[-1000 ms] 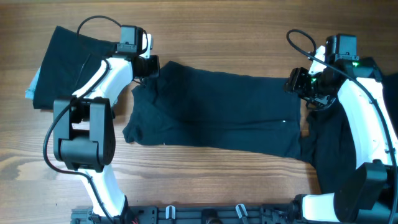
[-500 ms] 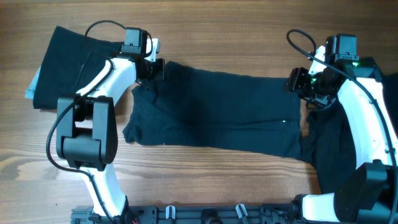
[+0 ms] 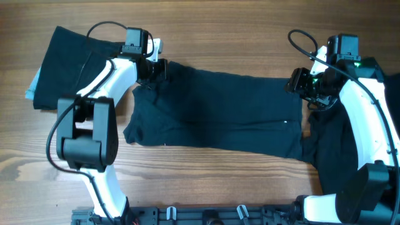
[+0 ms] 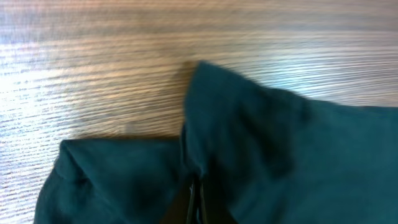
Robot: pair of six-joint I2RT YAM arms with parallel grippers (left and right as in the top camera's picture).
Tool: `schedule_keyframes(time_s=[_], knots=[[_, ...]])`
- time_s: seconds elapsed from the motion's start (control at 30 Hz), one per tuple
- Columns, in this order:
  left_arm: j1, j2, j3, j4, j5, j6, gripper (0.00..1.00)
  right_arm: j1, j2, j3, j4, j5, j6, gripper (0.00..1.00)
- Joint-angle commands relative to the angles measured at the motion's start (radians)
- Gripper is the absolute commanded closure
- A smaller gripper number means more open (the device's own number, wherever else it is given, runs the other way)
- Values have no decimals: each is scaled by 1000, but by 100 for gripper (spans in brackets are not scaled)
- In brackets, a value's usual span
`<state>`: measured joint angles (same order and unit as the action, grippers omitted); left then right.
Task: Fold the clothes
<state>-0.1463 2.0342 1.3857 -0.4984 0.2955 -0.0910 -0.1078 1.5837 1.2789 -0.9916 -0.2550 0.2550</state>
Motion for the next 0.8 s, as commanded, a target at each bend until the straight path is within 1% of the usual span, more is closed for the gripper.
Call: schedule_keyframes(time_s=[0.0, 0.07, 0.13, 0.2, 0.3, 0.33, 0.4, 0.43, 0.47, 0.53, 0.6, 0.67, 0.73, 0.77], knots=[[-31, -135, 23, -17, 89, 35, 96, -1, -9, 8, 28, -15, -20, 37], [-53, -150, 23, -59, 90, 38, 96, -1, -8, 8, 49, -8, -19, 37], [-81, -149, 23, -109, 84, 80, 96, -1, -8, 8, 64, -4, -19, 37], [-102, -146, 23, -145, 43, 91, 96, -1, -8, 8, 72, -2, -19, 37], [-124, -146, 23, -172, -64, 91, 96, -1, -3, 8, 93, 44, -19, 37], [-125, -146, 23, -175, -97, 90, 96, -1, 2, 5, 118, 65, -19, 37], [-122, -147, 23, -171, -115, 92, 96, -1, 15, 2, 172, 88, -19, 37], [-119, -147, 23, -164, -114, 91, 96, -1, 23, 2, 197, 91, -20, 38], [-116, -148, 23, -160, -115, 91, 96, -1, 38, 2, 241, 91, -21, 41], [-113, -148, 23, -151, -115, 91, 96, -1, 71, 2, 311, 91, -21, 50], [-111, -148, 23, -137, -115, 91, 96, -1, 126, 2, 373, 107, -20, 52], [-105, -151, 23, -126, -114, 90, 96, -1, 171, 2, 397, 128, -21, 51], [-98, -158, 23, -116, -114, 86, 96, -1, 230, 2, 406, 178, -33, 44], [-96, -163, 23, -112, -113, 83, 96, -2, 255, 2, 409, 208, -36, 43]])
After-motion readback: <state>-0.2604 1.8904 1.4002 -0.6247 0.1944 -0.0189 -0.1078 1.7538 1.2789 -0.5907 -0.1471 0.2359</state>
